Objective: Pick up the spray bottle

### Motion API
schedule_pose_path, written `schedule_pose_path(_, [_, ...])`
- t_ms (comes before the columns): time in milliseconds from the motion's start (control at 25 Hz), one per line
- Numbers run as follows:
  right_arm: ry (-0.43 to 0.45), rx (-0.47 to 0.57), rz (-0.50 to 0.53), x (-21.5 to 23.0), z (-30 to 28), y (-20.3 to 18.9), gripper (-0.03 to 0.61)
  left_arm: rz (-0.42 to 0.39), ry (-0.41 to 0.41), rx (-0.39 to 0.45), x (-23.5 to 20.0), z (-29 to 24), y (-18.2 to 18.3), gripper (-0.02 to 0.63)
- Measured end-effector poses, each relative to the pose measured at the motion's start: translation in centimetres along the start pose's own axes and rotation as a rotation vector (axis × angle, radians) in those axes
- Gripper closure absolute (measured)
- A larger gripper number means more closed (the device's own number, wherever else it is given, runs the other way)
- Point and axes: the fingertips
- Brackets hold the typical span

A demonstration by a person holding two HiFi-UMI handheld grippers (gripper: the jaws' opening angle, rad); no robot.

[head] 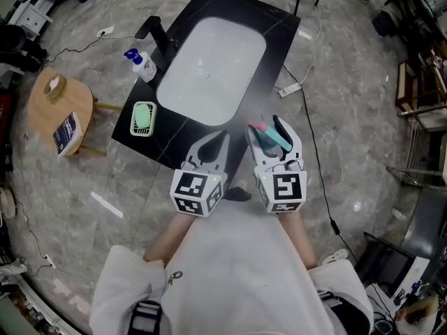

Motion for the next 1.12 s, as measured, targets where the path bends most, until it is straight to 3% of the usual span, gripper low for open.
schedule_pose_path(440, [0.05, 0.012, 0.014, -3.4, 3.6, 0.2, 0.324, 0.008, 0.021, 0.057, 0.9, 3.7, -1.1, 0.586])
schedule_pose_path(1120, [0.128, 0.033, 0.048, -7.1, 4.5, 0.8, 0.324, -0.008, 0.046, 0.113, 0.8, 6.4, -0.4, 0.586])
Point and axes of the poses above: the fingertips, and each gripper's own axes: z backward along the fingers, x to its right, y out of its top, and after that the axes turned 9 degrees about z, right-handed
